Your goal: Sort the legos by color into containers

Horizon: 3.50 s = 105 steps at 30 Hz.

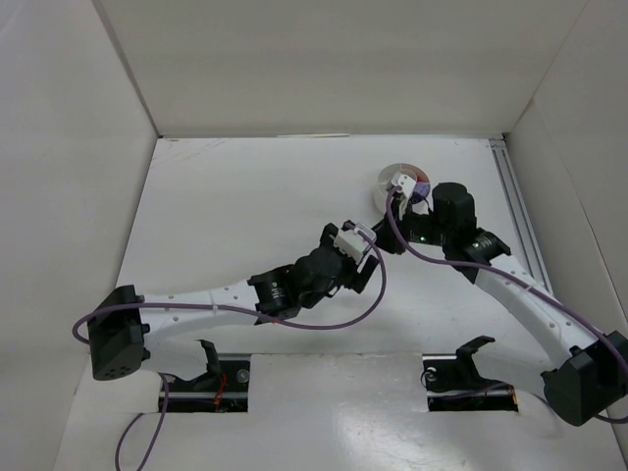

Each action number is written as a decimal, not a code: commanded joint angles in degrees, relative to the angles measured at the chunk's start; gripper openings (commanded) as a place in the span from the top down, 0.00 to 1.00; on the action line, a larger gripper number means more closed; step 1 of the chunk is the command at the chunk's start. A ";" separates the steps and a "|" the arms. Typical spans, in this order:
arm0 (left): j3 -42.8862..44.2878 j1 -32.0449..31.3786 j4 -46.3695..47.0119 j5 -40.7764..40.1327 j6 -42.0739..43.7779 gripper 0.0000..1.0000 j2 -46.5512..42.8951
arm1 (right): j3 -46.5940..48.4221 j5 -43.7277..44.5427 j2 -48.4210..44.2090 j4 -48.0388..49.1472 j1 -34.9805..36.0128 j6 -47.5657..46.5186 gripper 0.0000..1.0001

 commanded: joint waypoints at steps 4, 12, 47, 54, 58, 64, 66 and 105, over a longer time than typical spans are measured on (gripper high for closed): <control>-0.65 -0.29 1.43 -0.03 -3.55 0.14 -4.69 | 4.80 2.99 -0.34 0.55 -2.94 -4.33 1.00; -3.99 6.53 -5.68 5.85 -18.13 0.00 -12.35 | 11.49 24.20 -0.34 -3.24 -7.43 -25.23 1.00; -1.97 33.98 -20.89 22.57 -29.75 0.00 -5.31 | 5.42 42.98 18.20 18.21 -10.51 -28.68 1.00; -1.97 33.99 -22.04 21.95 -29.75 0.00 -5.31 | 4.90 42.98 19.26 20.40 -10.51 -27.11 1.00; -1.97 33.99 -22.04 21.95 -29.75 0.00 -5.31 | 4.19 42.98 20.57 21.81 -10.51 -26.57 1.00; -1.97 33.99 -22.56 21.95 -29.75 0.00 -5.31 | 3.66 43.59 21.11 22.43 -10.51 -25.34 1.00; -1.97 33.99 -22.56 21.95 -29.75 0.00 -5.31 | 3.14 43.60 21.11 22.96 -10.51 -24.82 1.00; -3.02 33.99 -24.15 21.95 -30.89 0.00 -7.51 | 1.47 42.20 15.32 22.35 -8.93 -21.38 0.52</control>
